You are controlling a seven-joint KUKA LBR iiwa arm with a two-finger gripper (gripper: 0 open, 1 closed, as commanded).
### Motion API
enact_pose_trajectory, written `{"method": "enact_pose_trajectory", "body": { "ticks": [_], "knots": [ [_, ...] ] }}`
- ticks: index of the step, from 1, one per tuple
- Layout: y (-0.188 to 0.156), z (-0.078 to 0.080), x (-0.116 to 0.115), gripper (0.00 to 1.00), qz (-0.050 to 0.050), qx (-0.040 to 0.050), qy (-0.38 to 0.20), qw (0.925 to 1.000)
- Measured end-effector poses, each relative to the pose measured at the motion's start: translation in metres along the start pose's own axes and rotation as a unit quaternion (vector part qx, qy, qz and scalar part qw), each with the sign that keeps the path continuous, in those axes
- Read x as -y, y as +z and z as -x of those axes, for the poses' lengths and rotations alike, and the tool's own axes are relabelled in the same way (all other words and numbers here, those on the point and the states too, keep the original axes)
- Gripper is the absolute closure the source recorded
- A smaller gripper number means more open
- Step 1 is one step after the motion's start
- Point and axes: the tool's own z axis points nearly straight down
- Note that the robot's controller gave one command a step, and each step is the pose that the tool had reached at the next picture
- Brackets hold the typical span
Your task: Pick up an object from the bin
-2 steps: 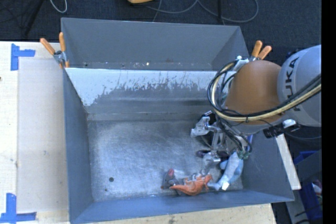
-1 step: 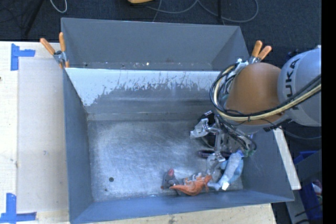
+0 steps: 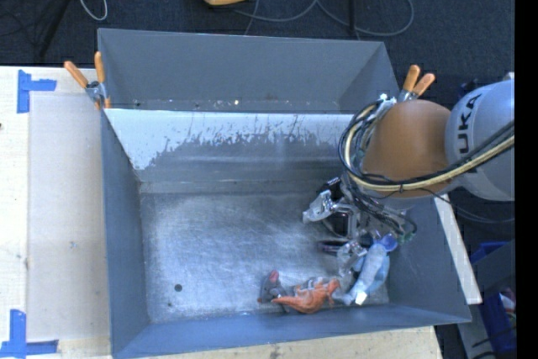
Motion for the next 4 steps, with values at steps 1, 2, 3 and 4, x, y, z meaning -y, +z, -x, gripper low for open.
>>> {"method": "enact_pose_trajectory", "body": {
  "ticks": [1, 2, 3, 4],
  "knots": [
    [0.001, 0.038, 0.054, 1.00, 0.004, 0.0013, 0.214, 0.9769],
    [0.001, 0.038, 0.054, 1.00, 0.004, 0.0013, 0.214, 0.9768],
    [-0.036, 0.032, 0.054, 1.00, 0.003, -0.0049, 0.200, 0.9798],
    [-0.088, 0.034, 0.056, 1.00, -0.001, 0.0014, 0.189, 0.9820]
  ]
}}
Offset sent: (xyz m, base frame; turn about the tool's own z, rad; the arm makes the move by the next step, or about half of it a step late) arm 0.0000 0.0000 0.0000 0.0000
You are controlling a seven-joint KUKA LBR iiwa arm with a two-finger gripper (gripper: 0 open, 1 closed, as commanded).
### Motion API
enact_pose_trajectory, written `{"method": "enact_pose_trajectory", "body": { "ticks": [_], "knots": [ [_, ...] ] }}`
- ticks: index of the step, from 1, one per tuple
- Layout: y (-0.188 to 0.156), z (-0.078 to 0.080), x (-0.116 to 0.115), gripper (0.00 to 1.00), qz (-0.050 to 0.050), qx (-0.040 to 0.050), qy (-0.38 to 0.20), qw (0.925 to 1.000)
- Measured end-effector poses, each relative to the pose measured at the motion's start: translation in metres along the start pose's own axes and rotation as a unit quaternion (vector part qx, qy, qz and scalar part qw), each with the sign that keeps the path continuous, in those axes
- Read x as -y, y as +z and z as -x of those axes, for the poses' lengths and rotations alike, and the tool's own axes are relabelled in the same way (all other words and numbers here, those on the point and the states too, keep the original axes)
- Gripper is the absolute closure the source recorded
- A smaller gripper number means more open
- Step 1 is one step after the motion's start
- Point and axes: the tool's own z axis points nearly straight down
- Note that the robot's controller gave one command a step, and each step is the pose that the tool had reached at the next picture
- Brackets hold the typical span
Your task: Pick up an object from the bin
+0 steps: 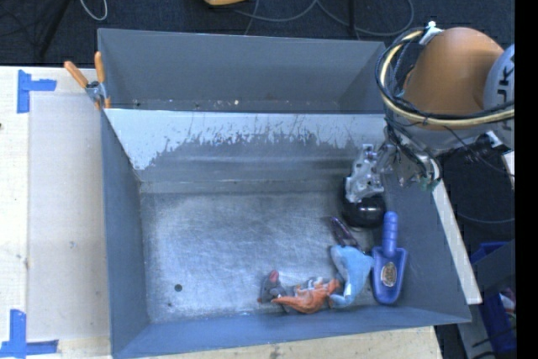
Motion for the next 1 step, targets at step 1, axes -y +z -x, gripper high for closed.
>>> {"method": "enact_pose_trajectory", "body": {
  "ticks": [1],
  "knots": [
    [-0.0675, -0.0056, -0.0197, 1.00, 0.001, -0.0033, 0.034, 0.9994]
  ]
}}
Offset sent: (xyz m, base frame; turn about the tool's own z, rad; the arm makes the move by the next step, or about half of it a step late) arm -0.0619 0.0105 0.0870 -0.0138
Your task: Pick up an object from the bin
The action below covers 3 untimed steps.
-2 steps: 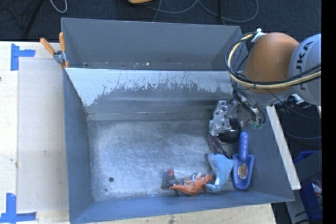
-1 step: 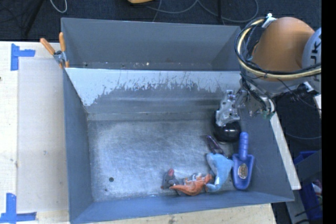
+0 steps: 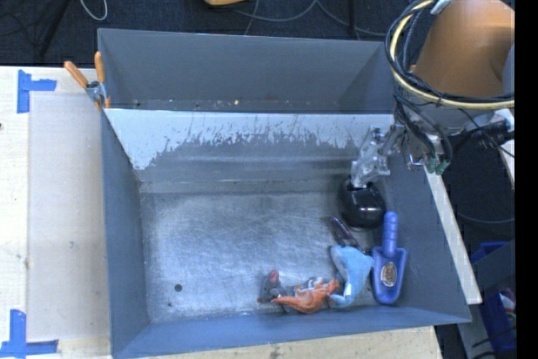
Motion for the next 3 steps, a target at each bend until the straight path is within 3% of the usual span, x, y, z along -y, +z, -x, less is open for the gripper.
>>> {"method": "enact_pose_trajectory", "body": {
  "ticks": [1, 2, 3],
  "knots": [
    [-0.024, -0.035, 0.005, 1.00, -0.001, 0.0049, -0.025, 0.9997],
    [0.084, -0.099, -0.013, 0.00, 0.000, -0.0023, -0.053, 0.9986],
    [0.082, -0.098, -0.012, 0.00, 0.000, 0.0002, -0.053, 0.9986]
  ]
}}
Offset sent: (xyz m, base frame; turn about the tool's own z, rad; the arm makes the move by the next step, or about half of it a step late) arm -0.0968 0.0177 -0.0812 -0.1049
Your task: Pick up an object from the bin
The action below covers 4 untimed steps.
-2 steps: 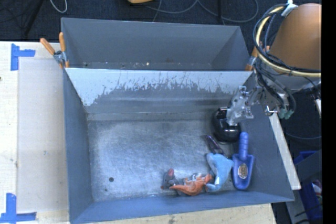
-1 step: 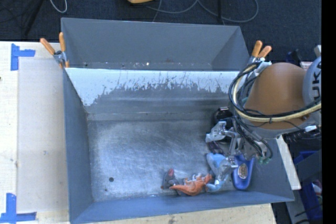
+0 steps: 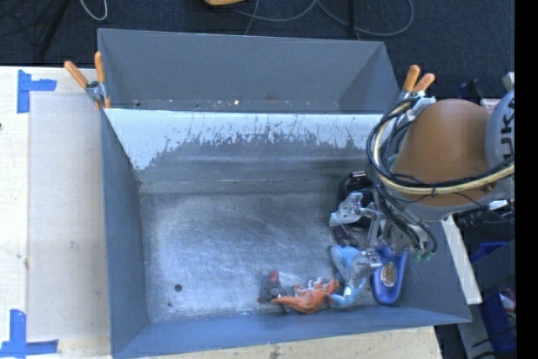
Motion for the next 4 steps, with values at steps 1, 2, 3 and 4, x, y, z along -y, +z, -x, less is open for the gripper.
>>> {"method": "enact_pose_trajectory", "body": {
  "ticks": [1, 2, 3, 4],
  "knots": [
    [0.021, 0.008, -0.006, 0.00, -0.002, 0.0033, -0.040, 0.9992],
    [0.073, 0.010, -0.017, 0.00, -0.001, 0.0018, -0.152, 0.9884],
    [0.090, 0.001, -0.024, 0.00, -0.003, 0.0120, -0.093, 0.9956],
    [0.087, 0.008, -0.042, 1.00, -0.004, 0.0063, -0.373, 0.9280]
  ]
}}
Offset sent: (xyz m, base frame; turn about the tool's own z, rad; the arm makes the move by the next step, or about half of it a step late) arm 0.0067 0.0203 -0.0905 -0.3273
